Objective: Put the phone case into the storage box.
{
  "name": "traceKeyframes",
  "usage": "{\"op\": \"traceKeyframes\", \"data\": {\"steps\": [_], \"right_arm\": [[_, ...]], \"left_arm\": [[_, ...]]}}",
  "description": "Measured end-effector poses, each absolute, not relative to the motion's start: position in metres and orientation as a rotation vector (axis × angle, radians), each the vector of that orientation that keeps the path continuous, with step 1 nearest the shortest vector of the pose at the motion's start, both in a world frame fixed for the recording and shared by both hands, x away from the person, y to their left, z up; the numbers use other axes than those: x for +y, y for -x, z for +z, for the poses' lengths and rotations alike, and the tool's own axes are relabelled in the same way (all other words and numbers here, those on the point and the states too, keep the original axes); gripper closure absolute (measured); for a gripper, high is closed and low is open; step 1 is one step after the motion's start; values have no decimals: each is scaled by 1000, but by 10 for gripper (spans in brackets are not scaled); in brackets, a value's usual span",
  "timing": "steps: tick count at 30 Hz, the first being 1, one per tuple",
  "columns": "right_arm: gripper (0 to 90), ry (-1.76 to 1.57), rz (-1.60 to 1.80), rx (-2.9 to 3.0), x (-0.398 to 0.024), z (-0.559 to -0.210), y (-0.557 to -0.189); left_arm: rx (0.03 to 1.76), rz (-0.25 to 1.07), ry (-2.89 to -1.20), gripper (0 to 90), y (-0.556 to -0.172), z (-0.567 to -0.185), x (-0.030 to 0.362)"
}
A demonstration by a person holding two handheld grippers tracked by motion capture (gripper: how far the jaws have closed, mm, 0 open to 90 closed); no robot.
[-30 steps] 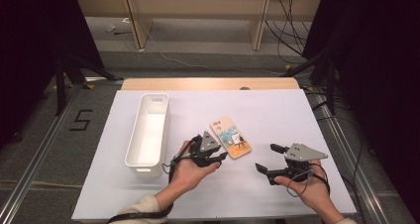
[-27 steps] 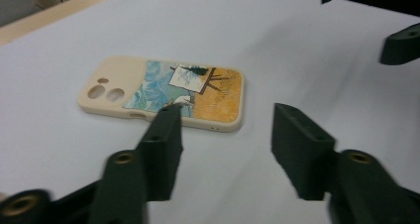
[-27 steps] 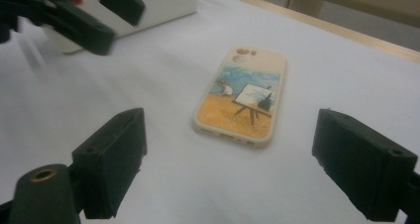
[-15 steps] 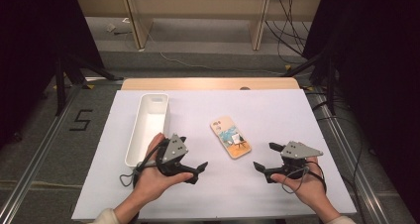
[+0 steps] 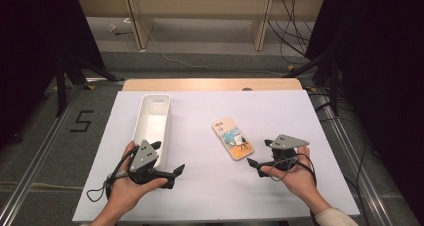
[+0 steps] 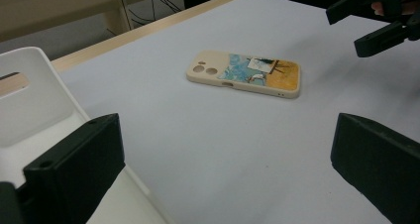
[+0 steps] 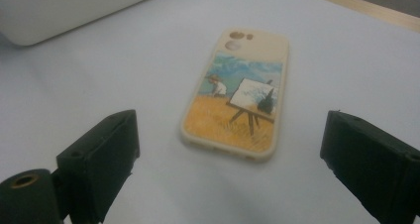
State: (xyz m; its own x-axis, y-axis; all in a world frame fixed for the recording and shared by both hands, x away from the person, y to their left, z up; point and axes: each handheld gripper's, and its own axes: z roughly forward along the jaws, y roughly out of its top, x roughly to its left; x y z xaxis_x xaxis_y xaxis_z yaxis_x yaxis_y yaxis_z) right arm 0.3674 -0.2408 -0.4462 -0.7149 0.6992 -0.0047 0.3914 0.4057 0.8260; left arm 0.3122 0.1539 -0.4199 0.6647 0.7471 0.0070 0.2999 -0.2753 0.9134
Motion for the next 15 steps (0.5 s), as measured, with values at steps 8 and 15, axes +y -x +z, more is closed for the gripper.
{"op": "traceKeyframes", "data": {"steps": [8,15], "right_arm": [[91,-966,1207,2330,-221,-445,-385],[94,-1011,1141,2353,-209,-446,-398]], "left_arm": [[835,546,-1843,0,-313,-424,163],[831,553,-1843,0,-312,-425,165]]}}
